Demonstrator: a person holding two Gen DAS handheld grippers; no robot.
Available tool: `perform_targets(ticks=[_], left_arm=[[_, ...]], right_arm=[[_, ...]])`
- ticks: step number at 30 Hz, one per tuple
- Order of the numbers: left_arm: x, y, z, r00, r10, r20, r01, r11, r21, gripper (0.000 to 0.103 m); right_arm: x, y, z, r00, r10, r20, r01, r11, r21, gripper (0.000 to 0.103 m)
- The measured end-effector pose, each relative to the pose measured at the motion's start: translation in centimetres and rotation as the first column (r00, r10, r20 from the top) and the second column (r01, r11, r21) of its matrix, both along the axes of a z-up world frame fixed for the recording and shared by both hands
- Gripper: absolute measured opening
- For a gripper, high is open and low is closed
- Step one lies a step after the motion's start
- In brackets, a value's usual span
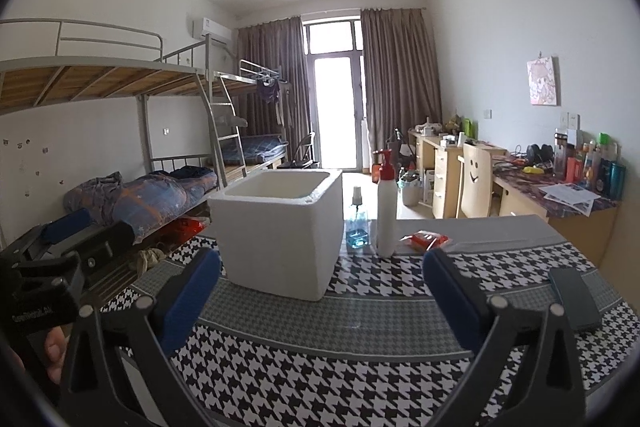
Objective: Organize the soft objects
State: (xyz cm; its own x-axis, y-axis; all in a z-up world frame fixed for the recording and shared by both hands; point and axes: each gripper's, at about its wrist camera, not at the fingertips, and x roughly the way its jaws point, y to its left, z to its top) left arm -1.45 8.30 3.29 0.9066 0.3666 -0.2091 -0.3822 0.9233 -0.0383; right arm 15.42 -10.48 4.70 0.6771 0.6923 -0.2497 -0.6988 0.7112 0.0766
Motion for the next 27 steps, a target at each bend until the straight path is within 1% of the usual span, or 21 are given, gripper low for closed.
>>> perform_targets(ticks=[7, 13, 22, 27], left_arm=[[-0.3, 0.0, -0.6, 1.0, 0.019, 0.008, -0.019, 1.0, 0.003, 0.102], [-0.6, -0.2, -0.8, 1.0, 0.014, 0.013, -0.014, 1.0, 0.002, 0.102], [-1.1, -0.6, -1.1, 1.0, 0.007, 0.015, -0.007, 1.0, 0.015, 0.102], [-1.2, -0.6, -1.2, 1.0, 0.002, 0.021, -0.002, 1.0, 0.012, 0.102]], right_arm=[[-0.5, -0.5, -0.5, 1.0, -0.014, 0.008, 0.014, 1.0, 0.004, 0.102], [-0.8, -0.7, -0.8, 1.0, -0.025, 0.016, 0.025, 1.0, 0.004, 0.102], [-1.0, -1.6, -1.4, 0.999, -0.025, -0.021, 0.026, 0.999, 0.021, 0.102], [-1.4, -1.7, -1.7, 0.999, -0.028, -0.015, 0.029, 0.999, 0.025, 0.102]])
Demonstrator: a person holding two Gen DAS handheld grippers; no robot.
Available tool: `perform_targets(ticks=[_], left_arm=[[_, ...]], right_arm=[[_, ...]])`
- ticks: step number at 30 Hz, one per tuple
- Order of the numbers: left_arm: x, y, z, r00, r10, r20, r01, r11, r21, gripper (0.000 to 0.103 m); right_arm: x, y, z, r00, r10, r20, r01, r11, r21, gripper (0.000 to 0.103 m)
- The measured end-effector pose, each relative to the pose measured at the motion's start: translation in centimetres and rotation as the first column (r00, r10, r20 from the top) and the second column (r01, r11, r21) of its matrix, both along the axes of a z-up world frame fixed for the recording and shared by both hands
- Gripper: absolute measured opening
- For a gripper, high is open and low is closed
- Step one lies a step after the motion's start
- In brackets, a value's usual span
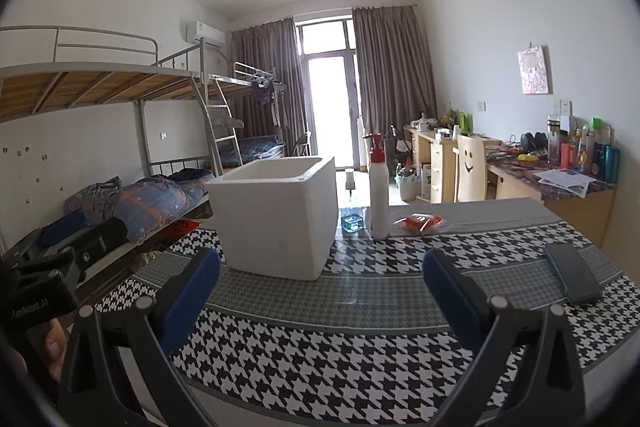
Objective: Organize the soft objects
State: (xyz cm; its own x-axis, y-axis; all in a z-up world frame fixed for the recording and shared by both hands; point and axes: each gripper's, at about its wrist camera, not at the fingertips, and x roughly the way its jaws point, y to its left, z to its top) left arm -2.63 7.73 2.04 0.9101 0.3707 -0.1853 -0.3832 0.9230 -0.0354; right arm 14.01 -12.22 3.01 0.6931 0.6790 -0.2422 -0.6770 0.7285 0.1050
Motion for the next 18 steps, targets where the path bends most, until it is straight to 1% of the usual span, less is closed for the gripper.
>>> perform_targets(ticks=[7, 18], left_arm=[[-0.02, 0.07, -0.29, 1.0, -0.004, -0.011, 0.004, 1.0, -0.003, 0.102], [-0.06, 0.13, -0.44, 1.0, -0.015, -0.015, 0.014, 1.0, -0.015, 0.102]], right_arm=[[-0.18, 0.03, -0.66, 1.0, 0.001, -0.01, -0.002, 1.0, -0.018, 0.102], [-0.55, 0.0, -0.58, 1.0, -0.005, -0.003, 0.005, 1.0, -0.023, 0.102]])
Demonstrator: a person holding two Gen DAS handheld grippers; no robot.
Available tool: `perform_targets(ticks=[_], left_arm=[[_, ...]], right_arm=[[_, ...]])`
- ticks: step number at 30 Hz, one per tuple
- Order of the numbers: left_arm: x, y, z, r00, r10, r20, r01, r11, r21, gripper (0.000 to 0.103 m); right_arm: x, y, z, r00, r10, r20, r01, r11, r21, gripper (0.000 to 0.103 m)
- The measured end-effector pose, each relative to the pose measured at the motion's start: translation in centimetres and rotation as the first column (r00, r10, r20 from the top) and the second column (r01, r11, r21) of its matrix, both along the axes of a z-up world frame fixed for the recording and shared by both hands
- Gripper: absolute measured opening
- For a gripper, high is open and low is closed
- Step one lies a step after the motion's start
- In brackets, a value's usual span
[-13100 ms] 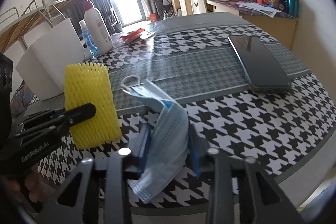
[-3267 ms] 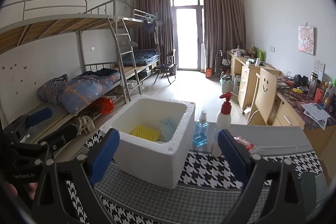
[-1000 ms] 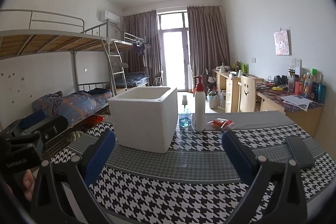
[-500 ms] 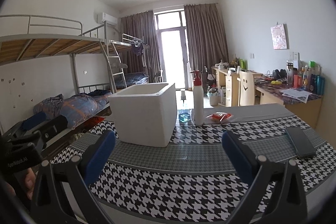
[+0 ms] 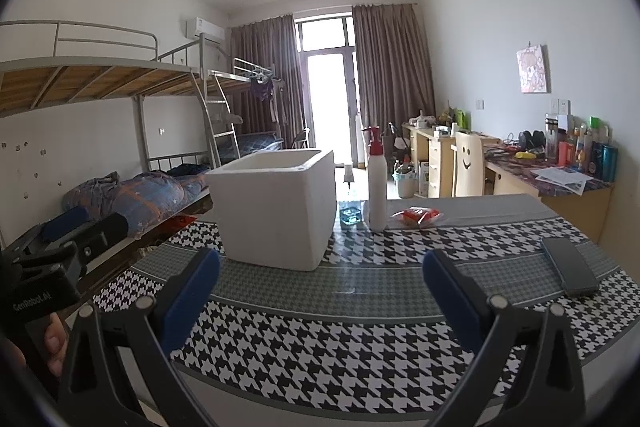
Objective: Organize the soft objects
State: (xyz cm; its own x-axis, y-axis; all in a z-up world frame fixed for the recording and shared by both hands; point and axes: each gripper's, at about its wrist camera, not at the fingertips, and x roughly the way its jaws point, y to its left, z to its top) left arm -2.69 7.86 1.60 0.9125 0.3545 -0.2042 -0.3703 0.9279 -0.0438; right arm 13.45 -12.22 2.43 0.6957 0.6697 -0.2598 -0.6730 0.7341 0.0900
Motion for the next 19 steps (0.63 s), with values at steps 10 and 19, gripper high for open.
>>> perform_targets(ticks=[10, 19], left_arm=[[-0.05, -0.16, -0.22, 1.0, -0.004, -0.009, 0.004, 1.0, -0.002, 0.102], [-0.15, -0.1, -0.23, 1.0, -0.007, -0.014, 0.007, 1.0, -0.001, 0.102]], right_arm=[[0.2, -0.15, -0.08, 1.0, -0.003, -0.005, 0.003, 1.0, -0.007, 0.102], [0.36, -0.2, -0.3, 1.0, 0.0, -0.015, 0.0, 1.0, -0.007, 0.102]])
